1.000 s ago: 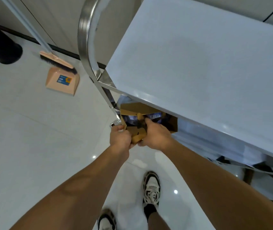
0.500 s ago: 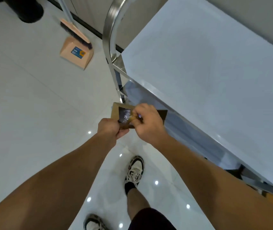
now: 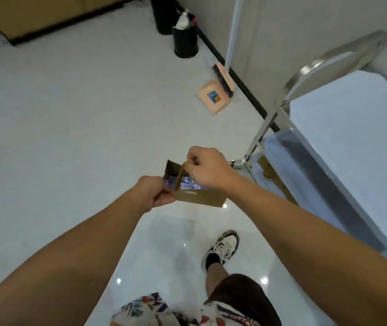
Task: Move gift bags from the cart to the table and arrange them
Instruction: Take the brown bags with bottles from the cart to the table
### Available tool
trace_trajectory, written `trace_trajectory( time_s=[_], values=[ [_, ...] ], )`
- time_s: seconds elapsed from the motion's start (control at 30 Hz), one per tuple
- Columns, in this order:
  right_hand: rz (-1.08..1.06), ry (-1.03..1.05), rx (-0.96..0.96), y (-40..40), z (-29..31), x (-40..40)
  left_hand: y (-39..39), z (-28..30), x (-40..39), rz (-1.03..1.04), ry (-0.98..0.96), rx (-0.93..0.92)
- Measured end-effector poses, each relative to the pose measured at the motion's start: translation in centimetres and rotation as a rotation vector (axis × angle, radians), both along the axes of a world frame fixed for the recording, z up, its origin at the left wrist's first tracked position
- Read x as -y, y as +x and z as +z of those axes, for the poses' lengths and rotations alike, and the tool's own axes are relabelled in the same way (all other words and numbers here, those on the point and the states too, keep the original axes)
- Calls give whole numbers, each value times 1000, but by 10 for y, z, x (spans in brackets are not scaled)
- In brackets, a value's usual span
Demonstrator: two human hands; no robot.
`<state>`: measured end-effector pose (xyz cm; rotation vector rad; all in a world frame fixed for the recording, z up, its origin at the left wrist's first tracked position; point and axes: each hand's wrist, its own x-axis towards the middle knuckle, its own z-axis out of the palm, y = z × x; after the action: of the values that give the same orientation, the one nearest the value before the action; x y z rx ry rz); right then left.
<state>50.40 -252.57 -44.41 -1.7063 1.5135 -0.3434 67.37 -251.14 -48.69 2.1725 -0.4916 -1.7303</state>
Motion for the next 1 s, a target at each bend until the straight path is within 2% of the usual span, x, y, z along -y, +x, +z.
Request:
trace_trajectory(
  time_s=[0.27, 0.5, 0.67, 0.83, 1.0],
  values=[
    [529, -204, -62, 233, 130, -120, 211, 108, -187, 95, -104, 174],
    [970, -230, -61, 413, 156, -280, 346, 131, -399, 334, -28, 349],
    [1304, -179, -42, 511, 149, -402, 398, 126, -545, 567, 53, 423],
    [1685, -162, -21, 590, 151, -538, 421, 126, -690, 834, 209, 385],
    [1976, -96, 111, 635, 165, -674, 421, 138, -827, 1054, 349, 429]
  ],
)
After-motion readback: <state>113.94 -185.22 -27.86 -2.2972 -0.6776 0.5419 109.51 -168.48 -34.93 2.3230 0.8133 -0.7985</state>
